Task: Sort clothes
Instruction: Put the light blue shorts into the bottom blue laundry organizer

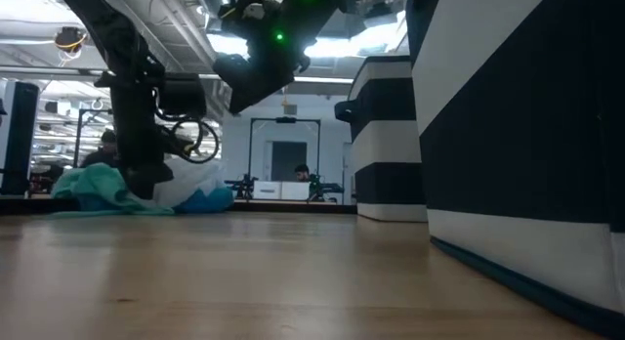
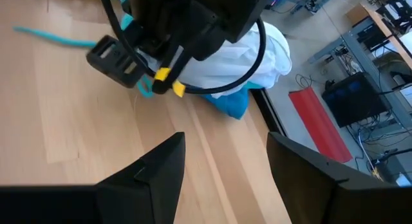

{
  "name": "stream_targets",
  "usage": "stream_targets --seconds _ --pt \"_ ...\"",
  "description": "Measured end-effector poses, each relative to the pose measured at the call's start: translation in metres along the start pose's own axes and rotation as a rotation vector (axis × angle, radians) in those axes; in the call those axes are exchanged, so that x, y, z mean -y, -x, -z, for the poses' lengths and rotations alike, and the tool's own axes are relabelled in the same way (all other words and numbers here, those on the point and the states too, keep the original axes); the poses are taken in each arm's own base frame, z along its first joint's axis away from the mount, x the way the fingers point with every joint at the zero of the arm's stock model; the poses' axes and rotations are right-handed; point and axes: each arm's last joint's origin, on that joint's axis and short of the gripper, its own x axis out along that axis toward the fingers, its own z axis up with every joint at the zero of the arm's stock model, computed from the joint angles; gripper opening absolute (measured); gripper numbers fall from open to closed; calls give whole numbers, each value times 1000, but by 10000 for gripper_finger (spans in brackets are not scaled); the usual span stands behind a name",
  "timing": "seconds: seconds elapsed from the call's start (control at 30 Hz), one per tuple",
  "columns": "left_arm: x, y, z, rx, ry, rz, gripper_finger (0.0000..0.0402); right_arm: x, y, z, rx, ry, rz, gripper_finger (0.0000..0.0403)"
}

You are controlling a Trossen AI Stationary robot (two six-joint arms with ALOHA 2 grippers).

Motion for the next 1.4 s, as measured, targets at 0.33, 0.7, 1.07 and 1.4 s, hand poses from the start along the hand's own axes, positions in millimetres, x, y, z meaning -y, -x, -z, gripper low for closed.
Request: stream_targets --seconds 0.33,0.7,1.07,1.4 --pt "28 36 1 180 -100 226 4 -15 12 11 -98 87 -21 221" --pt "36 113 16 465 -204 538 2 -31 55 10 -119 285 -132 221" --pt "36 144 32 621 -239 678 3 -36 40 -9 122 272 -400 221" --pt "39 150 31 674 -247 698 2 -48 19 -7 188 185 -470 221"
